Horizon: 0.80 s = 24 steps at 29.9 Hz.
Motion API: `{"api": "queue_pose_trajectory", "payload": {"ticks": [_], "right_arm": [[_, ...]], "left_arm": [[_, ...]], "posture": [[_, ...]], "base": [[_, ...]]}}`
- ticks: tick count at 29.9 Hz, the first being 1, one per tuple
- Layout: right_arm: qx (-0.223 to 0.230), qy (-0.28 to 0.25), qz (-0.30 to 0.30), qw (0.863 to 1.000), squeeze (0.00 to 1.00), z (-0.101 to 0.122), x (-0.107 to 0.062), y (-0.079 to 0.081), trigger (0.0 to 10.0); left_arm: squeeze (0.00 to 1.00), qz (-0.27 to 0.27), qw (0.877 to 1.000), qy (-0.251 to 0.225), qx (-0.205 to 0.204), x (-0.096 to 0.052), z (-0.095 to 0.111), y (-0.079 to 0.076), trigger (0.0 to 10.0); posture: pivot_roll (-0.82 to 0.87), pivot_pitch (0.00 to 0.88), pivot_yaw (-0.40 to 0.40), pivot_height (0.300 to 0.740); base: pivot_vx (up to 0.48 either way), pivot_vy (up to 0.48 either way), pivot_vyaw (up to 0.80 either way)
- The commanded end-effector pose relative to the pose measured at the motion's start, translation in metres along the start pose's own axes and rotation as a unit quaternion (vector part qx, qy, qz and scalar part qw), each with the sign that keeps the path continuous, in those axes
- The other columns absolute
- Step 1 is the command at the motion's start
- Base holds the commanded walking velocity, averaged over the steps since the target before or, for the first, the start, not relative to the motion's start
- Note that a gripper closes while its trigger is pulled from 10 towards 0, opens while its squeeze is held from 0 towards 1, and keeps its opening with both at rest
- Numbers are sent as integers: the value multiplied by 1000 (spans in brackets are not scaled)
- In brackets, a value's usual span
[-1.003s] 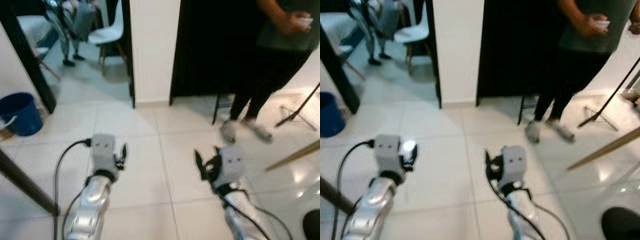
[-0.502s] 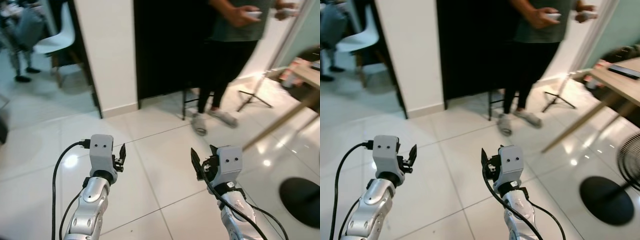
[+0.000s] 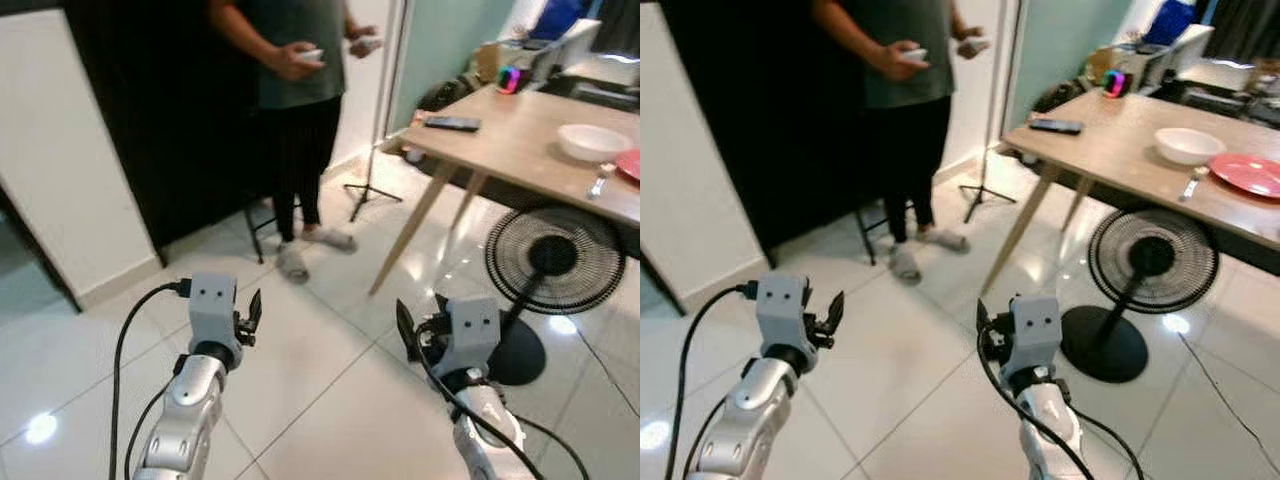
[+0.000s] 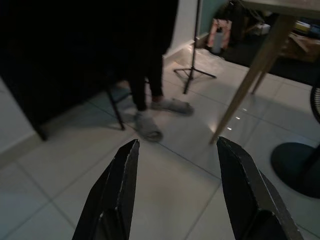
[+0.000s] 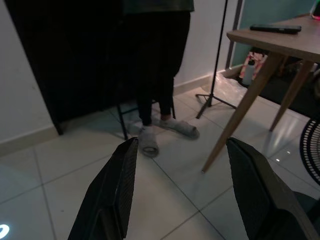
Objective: Setting the table
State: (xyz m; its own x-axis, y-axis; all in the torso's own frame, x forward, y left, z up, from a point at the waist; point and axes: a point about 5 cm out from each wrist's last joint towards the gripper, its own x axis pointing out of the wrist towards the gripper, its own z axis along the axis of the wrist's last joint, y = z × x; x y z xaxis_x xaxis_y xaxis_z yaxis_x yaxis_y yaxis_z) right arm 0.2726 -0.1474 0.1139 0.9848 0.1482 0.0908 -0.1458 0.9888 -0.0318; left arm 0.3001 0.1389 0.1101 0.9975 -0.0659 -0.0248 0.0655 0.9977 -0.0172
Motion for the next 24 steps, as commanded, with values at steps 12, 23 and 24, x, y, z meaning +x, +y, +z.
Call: {"api": "queue_pose_trajectory", "payload": {"ticks": [12, 23, 24], "right_arm": [[7, 8, 3, 1000, 0, -3, 0, 2, 10000], [3, 3, -12, 1000, 0, -1, 1, -3, 10000], [2, -2, -22, 1000, 0, 2, 2, -7, 10000]], "left_arm": [[0, 5, 1000, 7, 6, -2, -3, 4, 10000], [0, 3, 1000, 6, 7, -2, -2, 4, 10000], [0, 0, 1000, 3, 9, -2, -1, 3, 10000]], "posture": [[-117, 0, 82, 740], [-113, 0, 83, 740], [-113, 0, 83, 740]], "base": [[480, 0, -800], [480, 0, -800], [480, 0, -800]]}}
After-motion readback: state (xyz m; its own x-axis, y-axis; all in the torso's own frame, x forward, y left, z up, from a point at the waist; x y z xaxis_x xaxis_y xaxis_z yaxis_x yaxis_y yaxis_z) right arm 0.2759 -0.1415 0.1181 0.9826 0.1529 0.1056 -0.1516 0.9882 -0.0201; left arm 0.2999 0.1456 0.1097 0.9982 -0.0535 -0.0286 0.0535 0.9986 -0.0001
